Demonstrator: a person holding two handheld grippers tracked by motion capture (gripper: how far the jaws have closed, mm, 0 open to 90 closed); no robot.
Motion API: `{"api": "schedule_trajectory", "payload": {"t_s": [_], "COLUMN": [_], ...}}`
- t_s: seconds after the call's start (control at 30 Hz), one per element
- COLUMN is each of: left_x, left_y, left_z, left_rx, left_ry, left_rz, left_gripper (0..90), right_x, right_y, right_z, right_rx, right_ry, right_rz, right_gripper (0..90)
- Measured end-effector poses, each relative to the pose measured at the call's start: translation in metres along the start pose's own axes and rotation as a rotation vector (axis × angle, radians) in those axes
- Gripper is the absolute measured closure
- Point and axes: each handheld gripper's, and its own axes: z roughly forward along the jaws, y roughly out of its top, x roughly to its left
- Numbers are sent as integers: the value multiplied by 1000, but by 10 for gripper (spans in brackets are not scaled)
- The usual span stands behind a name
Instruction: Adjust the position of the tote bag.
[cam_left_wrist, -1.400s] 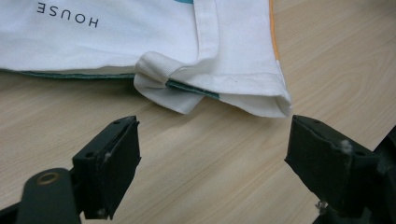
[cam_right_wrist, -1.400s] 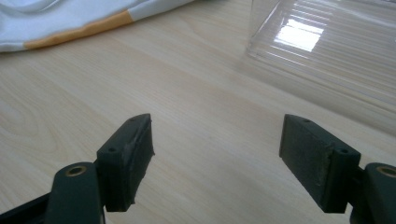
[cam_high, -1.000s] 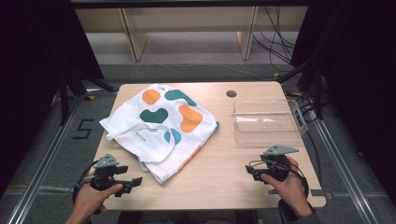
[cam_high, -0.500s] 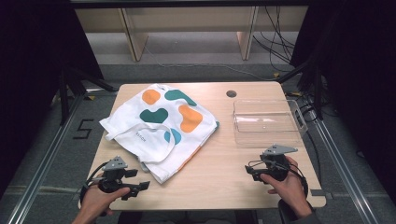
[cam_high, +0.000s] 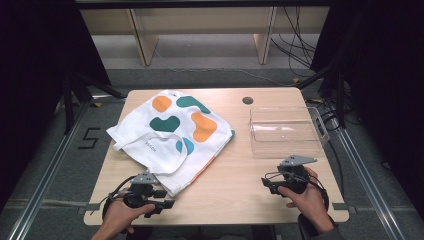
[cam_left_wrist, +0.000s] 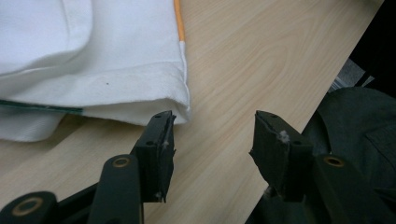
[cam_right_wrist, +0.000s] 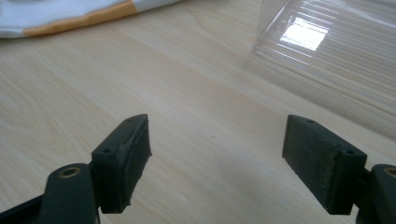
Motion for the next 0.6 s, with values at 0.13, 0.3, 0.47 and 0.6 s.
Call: {"api": "schedule_trajectory", "payload": {"t_s": [0.13,0.3,0.47,0.6], "left_x": [3,6,7,4], "left_y": [4,9,14,16], "left_z": [9,17,26,29], "left_rx": [39,84,84,103], "left_ry": [13,42,56,60], "left_rz": [-14,45,87,147], "left_gripper": [508,549,728,823], "right_x": [-3,-3,-3,-2], "right_y": [0,1,1,1], "right_z": [0,2,2,1], "right_rx": [-9,-21,-17,-12], "right_ry": [-3,-3,1,6], "right_rz": [-49,-65,-63,-50], "right_gripper": [238,237,235,235]}}
